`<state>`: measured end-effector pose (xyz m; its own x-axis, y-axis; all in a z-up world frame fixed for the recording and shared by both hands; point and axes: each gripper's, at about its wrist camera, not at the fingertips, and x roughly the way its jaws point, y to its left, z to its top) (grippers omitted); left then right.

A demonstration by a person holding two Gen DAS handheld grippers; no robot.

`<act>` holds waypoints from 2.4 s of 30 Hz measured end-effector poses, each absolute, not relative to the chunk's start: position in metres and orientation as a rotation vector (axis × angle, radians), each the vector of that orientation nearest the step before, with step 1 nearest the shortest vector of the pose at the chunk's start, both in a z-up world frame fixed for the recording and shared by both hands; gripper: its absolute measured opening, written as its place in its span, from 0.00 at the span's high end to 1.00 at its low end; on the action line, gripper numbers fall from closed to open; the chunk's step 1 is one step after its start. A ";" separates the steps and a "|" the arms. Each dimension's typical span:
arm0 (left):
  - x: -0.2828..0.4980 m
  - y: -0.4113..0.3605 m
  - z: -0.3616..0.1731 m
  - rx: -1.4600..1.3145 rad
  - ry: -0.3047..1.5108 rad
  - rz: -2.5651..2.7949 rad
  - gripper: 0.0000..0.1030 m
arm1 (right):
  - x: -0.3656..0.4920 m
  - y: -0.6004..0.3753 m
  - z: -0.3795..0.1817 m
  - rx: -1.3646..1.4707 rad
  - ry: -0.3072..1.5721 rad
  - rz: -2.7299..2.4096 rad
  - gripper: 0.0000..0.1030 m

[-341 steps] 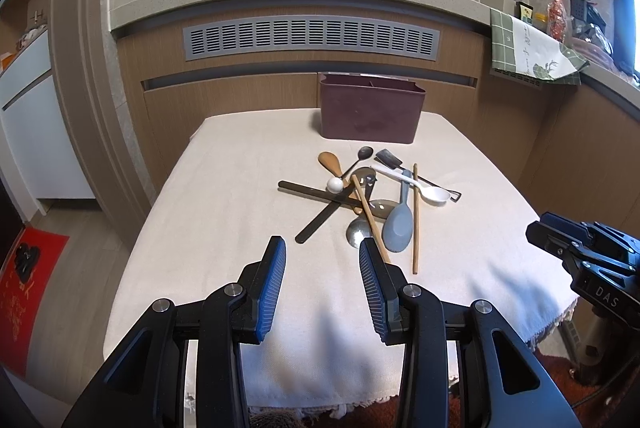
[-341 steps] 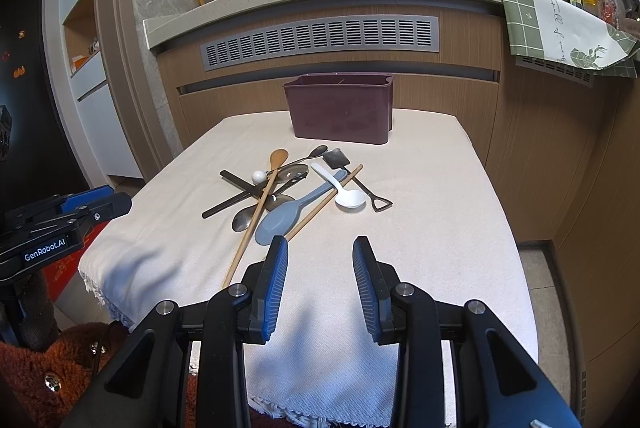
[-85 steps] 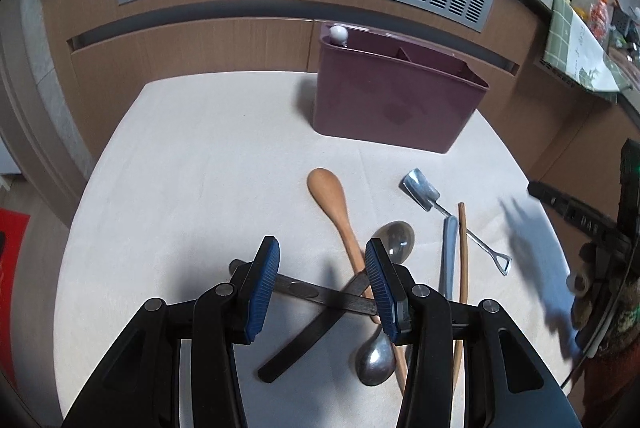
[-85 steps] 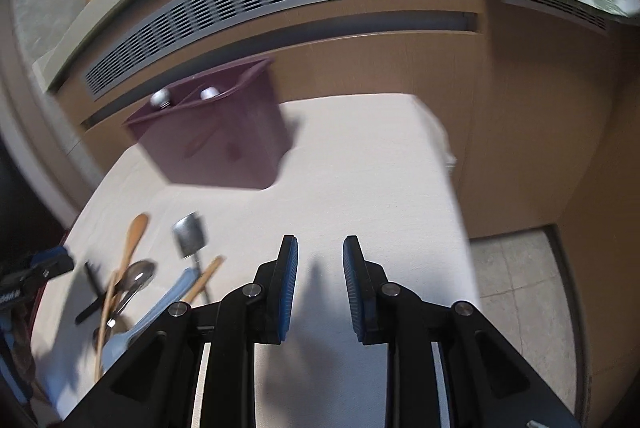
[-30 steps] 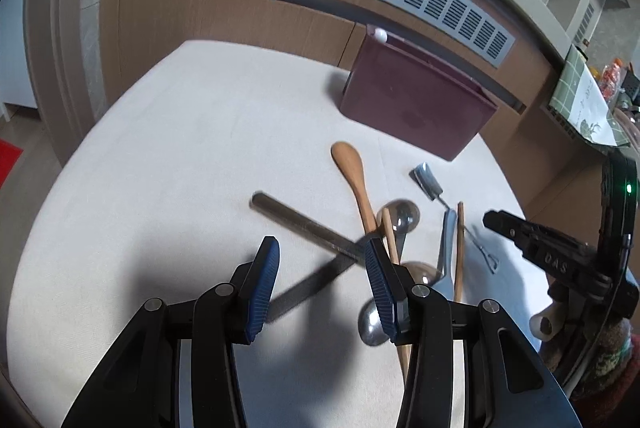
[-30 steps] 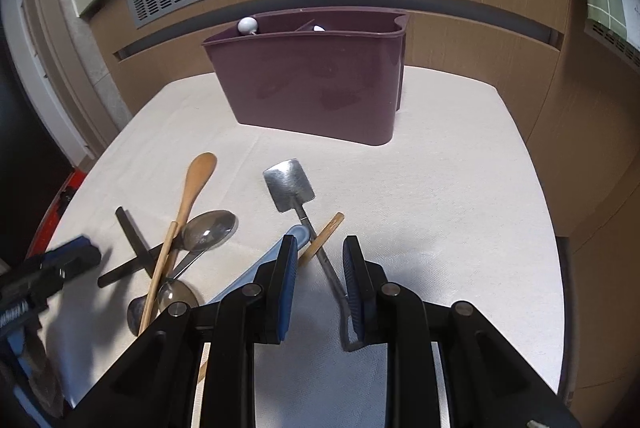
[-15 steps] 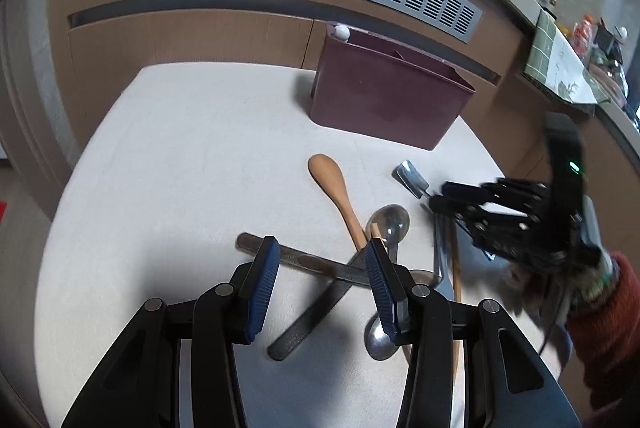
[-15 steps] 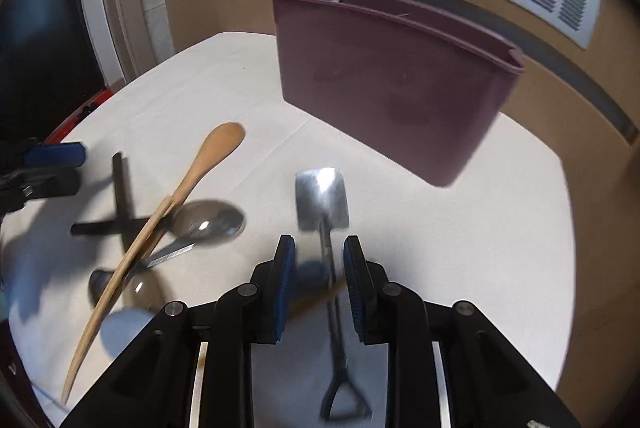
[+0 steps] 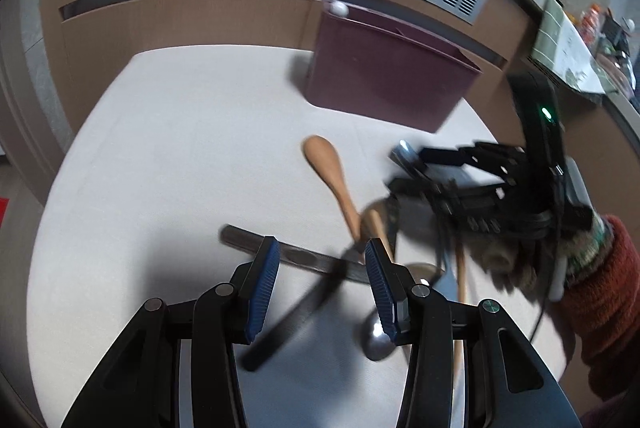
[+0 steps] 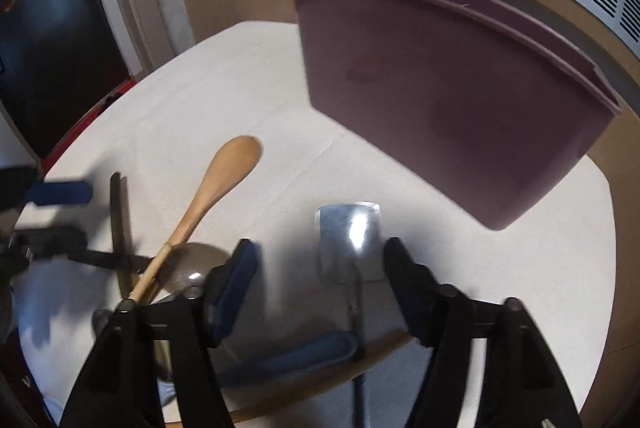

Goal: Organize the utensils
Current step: 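Grasp the metal shovel with the right tool while left grasps a chopstick, then lift shovel and chopstick and release them into the maroon caddy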

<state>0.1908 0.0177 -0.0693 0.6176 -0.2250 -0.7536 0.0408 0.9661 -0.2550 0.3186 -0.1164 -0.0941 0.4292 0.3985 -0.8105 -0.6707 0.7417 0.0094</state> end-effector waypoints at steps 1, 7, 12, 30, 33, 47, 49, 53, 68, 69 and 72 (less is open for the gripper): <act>0.189 0.014 -0.070 -0.222 0.895 -0.159 0.55 | 0.322 -0.119 -0.093 -0.331 0.899 0.668 0.59; 0.178 -0.019 -0.079 -0.182 0.976 -0.216 0.55 | 0.303 -0.150 -0.075 -0.207 0.857 0.567 0.71; 0.189 -0.039 -0.078 -0.137 0.942 -0.176 0.56 | 0.252 -0.205 -0.052 -0.053 0.744 0.467 0.71; 0.203 -0.038 -0.065 -0.147 0.857 -0.139 0.93 | 0.212 -0.244 -0.038 0.046 0.632 0.345 0.71; 0.192 -0.024 -0.038 -0.175 0.758 -0.150 0.94 | 0.209 -0.241 -0.028 0.021 0.588 0.340 0.71; 0.239 0.010 0.117 -0.226 0.351 -0.199 0.94 | 0.243 -0.229 0.088 0.050 0.325 0.386 0.72; 0.259 0.010 0.151 -0.222 0.253 -0.178 0.94 | 0.258 -0.229 0.132 0.063 0.244 0.369 0.72; 0.288 0.007 0.176 -0.203 0.145 -0.161 0.94 | 0.293 -0.220 0.174 0.071 0.202 0.357 0.72; 0.376 0.008 0.099 -0.245 0.361 -0.177 0.94 | 0.390 -0.194 0.078 0.079 0.407 0.338 0.72; 0.378 0.008 0.094 -0.256 0.381 -0.184 0.92 | 0.391 -0.194 0.075 0.082 0.418 0.350 0.71; 0.385 0.014 0.078 -0.309 0.449 -0.238 0.89 | 0.393 -0.200 0.064 0.093 0.474 0.400 0.71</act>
<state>0.3850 0.0140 0.0783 0.8745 -0.2916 -0.3875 0.1569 0.9262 -0.3429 0.3932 -0.1995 0.0643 0.8140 0.3953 -0.4256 -0.3529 0.9185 0.1782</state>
